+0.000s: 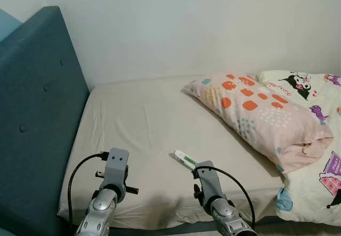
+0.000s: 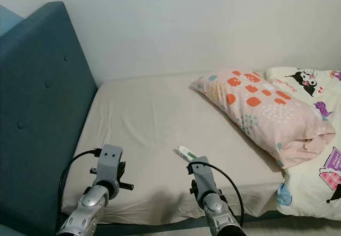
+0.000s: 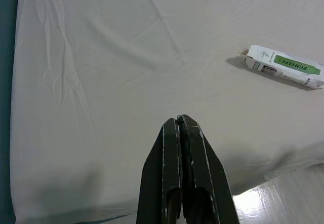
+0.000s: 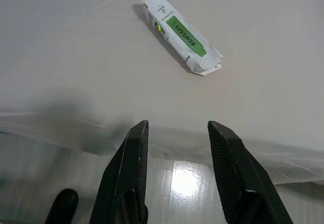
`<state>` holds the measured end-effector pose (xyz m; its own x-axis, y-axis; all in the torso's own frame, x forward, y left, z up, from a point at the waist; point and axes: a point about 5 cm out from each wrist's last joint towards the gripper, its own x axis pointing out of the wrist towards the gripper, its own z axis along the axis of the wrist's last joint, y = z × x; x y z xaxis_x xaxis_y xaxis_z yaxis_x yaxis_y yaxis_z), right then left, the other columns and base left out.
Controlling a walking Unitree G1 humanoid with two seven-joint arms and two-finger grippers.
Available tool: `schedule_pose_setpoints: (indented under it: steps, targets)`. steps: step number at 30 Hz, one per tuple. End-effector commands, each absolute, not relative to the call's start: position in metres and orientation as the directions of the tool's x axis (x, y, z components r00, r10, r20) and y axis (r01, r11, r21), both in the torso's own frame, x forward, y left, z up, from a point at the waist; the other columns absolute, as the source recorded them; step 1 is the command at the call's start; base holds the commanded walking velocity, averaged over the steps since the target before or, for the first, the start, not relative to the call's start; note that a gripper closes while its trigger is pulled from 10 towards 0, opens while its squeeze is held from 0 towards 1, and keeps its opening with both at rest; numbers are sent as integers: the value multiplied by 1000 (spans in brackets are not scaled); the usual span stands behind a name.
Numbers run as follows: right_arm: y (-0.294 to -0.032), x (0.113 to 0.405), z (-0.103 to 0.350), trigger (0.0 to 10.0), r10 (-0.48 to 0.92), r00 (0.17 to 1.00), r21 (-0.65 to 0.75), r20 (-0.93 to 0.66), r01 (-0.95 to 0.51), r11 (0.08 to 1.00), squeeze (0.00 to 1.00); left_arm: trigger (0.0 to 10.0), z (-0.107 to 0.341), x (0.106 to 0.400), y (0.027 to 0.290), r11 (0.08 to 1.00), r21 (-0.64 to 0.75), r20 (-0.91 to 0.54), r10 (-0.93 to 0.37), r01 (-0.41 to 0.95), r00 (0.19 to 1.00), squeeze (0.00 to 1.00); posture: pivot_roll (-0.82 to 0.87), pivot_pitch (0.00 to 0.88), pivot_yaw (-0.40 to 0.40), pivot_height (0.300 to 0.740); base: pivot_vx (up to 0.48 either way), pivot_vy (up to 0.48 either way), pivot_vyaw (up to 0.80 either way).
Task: Clean up the room
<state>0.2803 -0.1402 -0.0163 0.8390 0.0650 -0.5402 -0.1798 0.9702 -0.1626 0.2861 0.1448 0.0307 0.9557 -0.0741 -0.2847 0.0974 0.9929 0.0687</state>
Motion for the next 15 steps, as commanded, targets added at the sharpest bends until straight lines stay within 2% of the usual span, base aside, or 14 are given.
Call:
schedule_pose_setpoints:
  steps: [1,15]
  targets:
    - [-140,278,-18,10000,62,835,-154,-546,-173,973,0,10000,25,282,146,992,78,-305,-75,103,949,0,41,67,-5,740,0,0,0]
    - [-142,280,-17,10000,54,838,-159,-543,-166,973,0,10000,26,284,148,991,81,-299,-79,107,951,0,35,69,-8,740,0,0,0]
